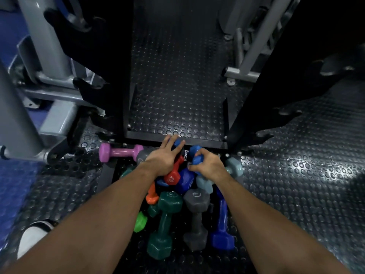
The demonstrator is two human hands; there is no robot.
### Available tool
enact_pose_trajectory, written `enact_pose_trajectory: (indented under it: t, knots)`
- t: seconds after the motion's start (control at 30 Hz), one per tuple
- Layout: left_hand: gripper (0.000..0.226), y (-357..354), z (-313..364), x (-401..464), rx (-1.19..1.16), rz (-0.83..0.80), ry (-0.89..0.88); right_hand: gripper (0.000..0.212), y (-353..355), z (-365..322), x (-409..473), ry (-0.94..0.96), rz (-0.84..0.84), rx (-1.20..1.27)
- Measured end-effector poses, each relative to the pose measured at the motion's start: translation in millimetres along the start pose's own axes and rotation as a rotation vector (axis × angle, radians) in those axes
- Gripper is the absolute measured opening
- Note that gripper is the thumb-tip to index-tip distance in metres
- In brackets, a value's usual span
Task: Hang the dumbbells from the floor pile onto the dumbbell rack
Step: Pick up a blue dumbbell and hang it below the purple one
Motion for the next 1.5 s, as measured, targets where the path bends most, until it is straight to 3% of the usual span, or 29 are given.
enact_pose_trajectory:
  t: [0.3, 0.5, 0.6, 0.77, 0.93, 1.1, 1.23, 1.5]
  knots:
    - [0.096, 2.1, 0.9, -0.6, -0.015, -0.047, 0.030, 0.034, 16.7, 0.8, -11.6, 0.024, 0.019, -0.028]
    - [0.087, 4.1, 0.6, 0.3, -0.102, -0.062, -0.001, 0.022, 52.6, -1.9, -31.4, -0.037, 0.191, 0.240]
    - [0.067, 14.5, -1.8, 2.1, -0.342, -0.025, -0.014, 0.017, 77.2, -0.1, -54.7, -0.010, 0.175, 0.432]
    - [0.054, 39.3, 26.7, -32.1, -0.859, 0.248, 0.081, 0.017, 111.8, -9.2, -94.9, 0.082, 0.085, 0.568]
    - [0.055, 60.0, 82.7, -54.2, -1.446, 0.232, -0.058, 0.027, 138.1, -38.1, -125.9, 0.204, 0.004, 0.551]
    - [0.067, 71.3, 94.4, -68.3, -1.566, 0.125, 0.025, 0.029, 158.4, -59.4, -158.5, 0.253, 0.007, 0.540]
    - [0.035, 92.9, 116.3, -94.2, -1.587, 0.139, 0.029, 0.029, 177.6, -78.2, -190.0, 0.277, 0.032, 0.577]
    - [0.024, 170.9, 182.2, -164.9, -1.618, 0.324, -0.056, 0.083, 241.7, -113.4, -281.2, 0.525, 0.225, 0.666]
Point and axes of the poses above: each hand's wrist, its own x-axis towards the middle knuckle, its own y-axis out of the back of the hand, z = x × y, the point moved 4 cm from there along x, towards the middle knuckle, and after that the axes turned 9 degrees about -z, right-handed, at the moved point
